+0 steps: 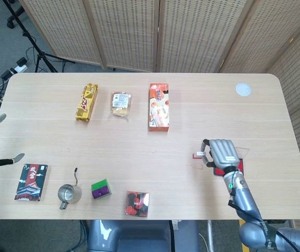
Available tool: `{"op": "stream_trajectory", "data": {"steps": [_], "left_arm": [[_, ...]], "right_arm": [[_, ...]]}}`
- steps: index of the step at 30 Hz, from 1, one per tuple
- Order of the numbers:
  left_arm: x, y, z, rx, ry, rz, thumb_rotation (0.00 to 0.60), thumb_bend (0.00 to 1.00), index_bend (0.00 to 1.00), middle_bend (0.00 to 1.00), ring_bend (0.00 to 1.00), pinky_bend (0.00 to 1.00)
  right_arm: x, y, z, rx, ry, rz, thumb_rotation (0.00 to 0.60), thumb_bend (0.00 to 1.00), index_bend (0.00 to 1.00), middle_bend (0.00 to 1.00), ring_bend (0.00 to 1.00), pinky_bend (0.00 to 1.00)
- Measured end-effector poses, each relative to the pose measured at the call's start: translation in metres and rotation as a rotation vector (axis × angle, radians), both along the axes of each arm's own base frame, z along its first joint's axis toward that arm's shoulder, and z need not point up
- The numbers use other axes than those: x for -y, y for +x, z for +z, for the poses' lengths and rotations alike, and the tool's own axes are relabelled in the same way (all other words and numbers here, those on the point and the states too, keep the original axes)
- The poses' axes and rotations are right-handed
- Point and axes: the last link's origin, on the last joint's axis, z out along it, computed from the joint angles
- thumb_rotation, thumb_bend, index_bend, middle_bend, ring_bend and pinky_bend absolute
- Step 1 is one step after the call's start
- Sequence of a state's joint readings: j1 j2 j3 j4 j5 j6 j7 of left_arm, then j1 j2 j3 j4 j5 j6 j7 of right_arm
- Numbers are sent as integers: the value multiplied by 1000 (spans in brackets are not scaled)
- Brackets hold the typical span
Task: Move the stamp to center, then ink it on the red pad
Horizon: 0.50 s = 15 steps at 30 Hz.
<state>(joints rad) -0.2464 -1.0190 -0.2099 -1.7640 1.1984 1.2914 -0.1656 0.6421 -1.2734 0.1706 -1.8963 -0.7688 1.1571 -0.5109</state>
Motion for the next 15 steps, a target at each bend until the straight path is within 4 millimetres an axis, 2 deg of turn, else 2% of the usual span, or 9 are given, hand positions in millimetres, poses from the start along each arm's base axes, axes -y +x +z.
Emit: {"op": "stream_trajectory", "data": {"steps": [7, 15], "left_arm": [[1, 2, -4, -14, -5, -2, 600, 0, 0, 0, 0, 0], [1, 3, -8, -23, -20, -1, 600, 0, 0, 0, 0, 0]], "right_arm": [[-8, -57, 9, 28, -24, -117, 600, 605, 593, 993, 1000, 1000], [-3, -103, 15, 5, -61, -207, 600, 604, 593, 993, 1000, 1000]]}}
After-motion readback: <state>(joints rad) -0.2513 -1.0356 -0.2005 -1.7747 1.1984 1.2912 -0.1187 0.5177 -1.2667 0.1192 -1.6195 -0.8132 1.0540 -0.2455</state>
